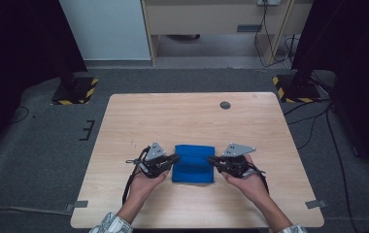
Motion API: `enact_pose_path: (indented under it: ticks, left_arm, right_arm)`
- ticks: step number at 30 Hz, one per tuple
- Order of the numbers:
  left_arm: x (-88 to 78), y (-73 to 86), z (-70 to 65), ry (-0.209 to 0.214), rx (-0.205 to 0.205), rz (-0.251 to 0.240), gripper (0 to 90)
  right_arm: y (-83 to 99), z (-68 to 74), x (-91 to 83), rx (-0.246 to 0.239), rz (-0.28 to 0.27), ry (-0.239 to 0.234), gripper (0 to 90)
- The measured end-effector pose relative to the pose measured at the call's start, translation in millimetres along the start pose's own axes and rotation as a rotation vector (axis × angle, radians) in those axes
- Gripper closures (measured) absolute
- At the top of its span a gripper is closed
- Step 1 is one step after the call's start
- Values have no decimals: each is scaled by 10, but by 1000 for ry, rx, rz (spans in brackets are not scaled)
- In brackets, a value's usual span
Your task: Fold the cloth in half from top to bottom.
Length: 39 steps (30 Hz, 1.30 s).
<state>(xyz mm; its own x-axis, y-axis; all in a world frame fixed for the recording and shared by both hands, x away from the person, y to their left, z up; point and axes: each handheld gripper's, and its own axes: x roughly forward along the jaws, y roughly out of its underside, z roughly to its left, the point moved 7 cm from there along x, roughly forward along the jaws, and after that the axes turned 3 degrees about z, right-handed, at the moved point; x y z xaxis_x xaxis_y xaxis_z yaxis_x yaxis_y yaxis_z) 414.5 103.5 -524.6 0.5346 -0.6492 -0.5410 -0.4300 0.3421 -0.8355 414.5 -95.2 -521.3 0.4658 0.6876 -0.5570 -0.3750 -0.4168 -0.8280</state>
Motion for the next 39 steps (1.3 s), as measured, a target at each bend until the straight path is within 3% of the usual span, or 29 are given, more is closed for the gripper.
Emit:
enact_pose_path:
  ticks: [10, 21, 27, 33, 39]
  left_arm:
    - [-8, 113, -45, -8, 4, 22, 794]
    - [-37, 251, -107, 8, 16, 60, 743]
    - [-68, 196, -111, 0, 8, 19, 727]
    - [-73, 166, -65, -40, -8, -9, 680]
    - [23, 280, -78, -47, 6, 53, 667]
  right_arm:
    - [136, 51, 26, -2, 2, -11, 806]
    - [247, 152, 55, -32, 45, -39, 789]
    - [307, 146, 23, -36, 68, -46, 771]
    - [326, 187, 22, -36, 79, -62, 734]
    - [283, 239, -21, -28, 63, -81, 676]
